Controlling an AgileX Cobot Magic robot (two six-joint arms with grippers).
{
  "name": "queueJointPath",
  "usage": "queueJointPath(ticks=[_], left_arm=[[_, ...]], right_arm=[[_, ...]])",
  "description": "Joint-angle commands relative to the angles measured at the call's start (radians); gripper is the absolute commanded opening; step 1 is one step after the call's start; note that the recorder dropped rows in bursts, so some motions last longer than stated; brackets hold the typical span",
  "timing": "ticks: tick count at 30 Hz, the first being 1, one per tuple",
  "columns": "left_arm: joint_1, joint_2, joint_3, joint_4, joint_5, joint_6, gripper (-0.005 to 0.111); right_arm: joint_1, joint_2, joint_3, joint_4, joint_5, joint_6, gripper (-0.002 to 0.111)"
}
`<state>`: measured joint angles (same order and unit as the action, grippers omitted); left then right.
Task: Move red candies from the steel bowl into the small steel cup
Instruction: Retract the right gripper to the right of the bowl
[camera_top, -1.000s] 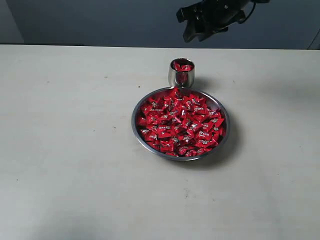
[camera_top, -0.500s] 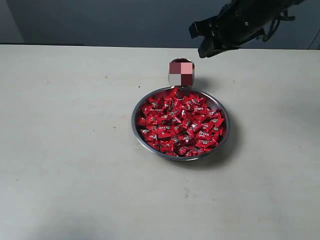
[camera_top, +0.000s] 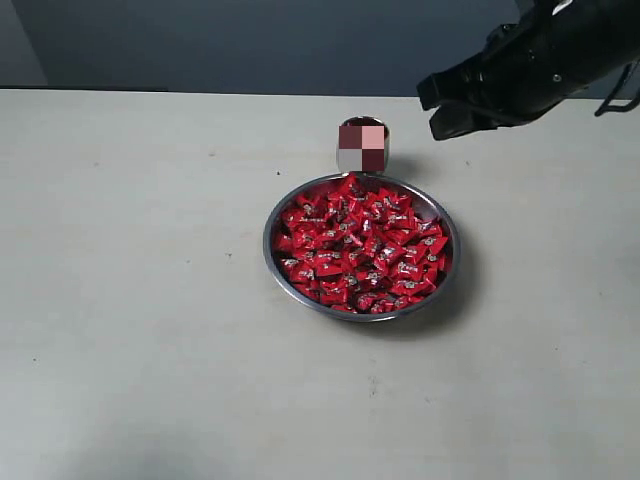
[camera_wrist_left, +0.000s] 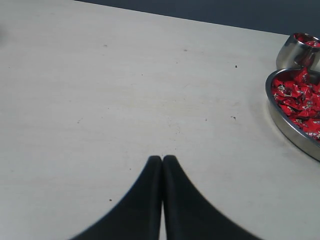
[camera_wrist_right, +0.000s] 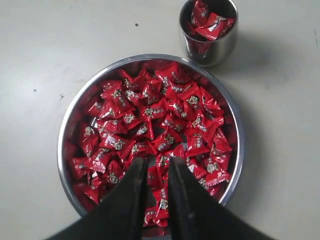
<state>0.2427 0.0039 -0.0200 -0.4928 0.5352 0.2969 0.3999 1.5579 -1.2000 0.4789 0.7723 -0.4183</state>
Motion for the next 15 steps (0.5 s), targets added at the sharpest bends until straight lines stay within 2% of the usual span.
queueJointPath(ticks=[1, 15], left_arm=[[0.003, -0.004, 0.000, 0.000, -0.005, -0.002, 0.000], [0.003, -0.004, 0.000, 0.000, -0.005, -0.002, 0.000]], right_arm=[[-0.004, -0.073, 0.054, 0.006, 0.003, -0.008, 0.016], [-0.004, -0.219, 0.159, 0.014, 0.005, -0.008, 0.016]])
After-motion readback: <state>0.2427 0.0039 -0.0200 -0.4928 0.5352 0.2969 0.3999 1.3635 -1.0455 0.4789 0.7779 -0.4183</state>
